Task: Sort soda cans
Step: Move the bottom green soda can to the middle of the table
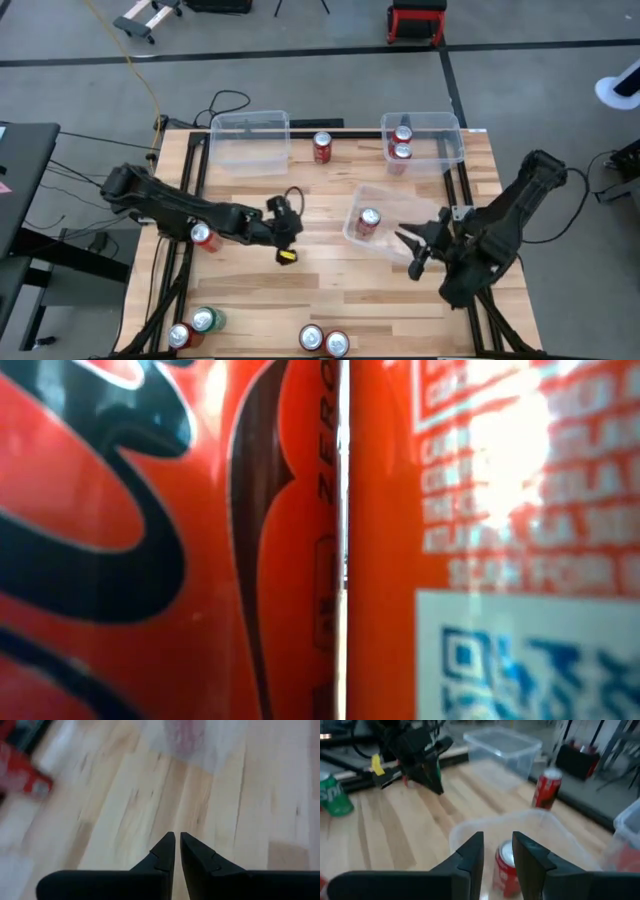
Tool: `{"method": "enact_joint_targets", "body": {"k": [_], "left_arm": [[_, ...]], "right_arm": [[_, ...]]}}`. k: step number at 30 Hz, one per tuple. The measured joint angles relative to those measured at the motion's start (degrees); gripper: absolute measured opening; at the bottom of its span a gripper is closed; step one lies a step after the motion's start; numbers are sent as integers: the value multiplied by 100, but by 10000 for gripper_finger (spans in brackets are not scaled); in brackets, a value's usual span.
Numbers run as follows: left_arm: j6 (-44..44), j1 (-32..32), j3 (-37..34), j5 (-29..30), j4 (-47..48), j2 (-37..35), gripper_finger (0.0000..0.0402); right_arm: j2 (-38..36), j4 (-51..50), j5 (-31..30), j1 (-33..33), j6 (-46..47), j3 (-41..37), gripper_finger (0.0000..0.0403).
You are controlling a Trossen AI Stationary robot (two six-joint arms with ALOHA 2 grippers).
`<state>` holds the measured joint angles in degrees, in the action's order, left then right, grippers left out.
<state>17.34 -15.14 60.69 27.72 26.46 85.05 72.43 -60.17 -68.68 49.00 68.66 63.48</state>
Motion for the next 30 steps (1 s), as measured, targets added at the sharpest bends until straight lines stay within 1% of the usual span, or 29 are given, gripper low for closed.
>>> {"method": "enact_joint_targets", "body": {"k": [2, 5, 8, 10, 12, 14, 16, 19, 20, 22, 26, 30], "left_arm": [[202, -89, 0, -285, 551, -208, 26], [596, -202, -2, -1130, 1584, -563, 34], [1345, -304, -4, -1813, 2074, -958, 53], [1719, -449, -5, -2041, 2117, -1165, 72], [1918, -664, -4, -2076, 2069, -1309, 93], [2113, -845, -4, -2248, 2111, -1382, 115], [2376, -981, -4, -2700, 2193, -1410, 135], [2984, -1183, -4, -3730, 2519, -1414, 156], [3208, -1257, -4, -4050, 2628, -1414, 160], [3616, -1410, -4, -4509, 2862, -1416, 164], [4403, -1729, -4, -5053, 3310, -1414, 164], [5245, -2167, -4, -5479, 3437, -1443, 164]], "right_arm": [[216, -21, -245, 62, 167, 0, 127], [435, -25, -327, -13, 314, 0, 135], [585, -23, -339, -131, 405, -1, 146], [665, -25, -357, -216, 395, -2, 155], [709, -64, -340, -287, 356, -2, 164], [746, -147, -335, -334, 387, -2, 174], [755, -153, -284, -336, 399, -2, 183], [753, -176, -157, -294, 489, -2, 195], [753, -199, -115, -255, 551, -2, 198], [755, -220, -83, -168, 677, -2, 203], [753, -218, -60, 5, 890, -2, 207], [753, -196, -60, 108, 940, -2, 207]]}}
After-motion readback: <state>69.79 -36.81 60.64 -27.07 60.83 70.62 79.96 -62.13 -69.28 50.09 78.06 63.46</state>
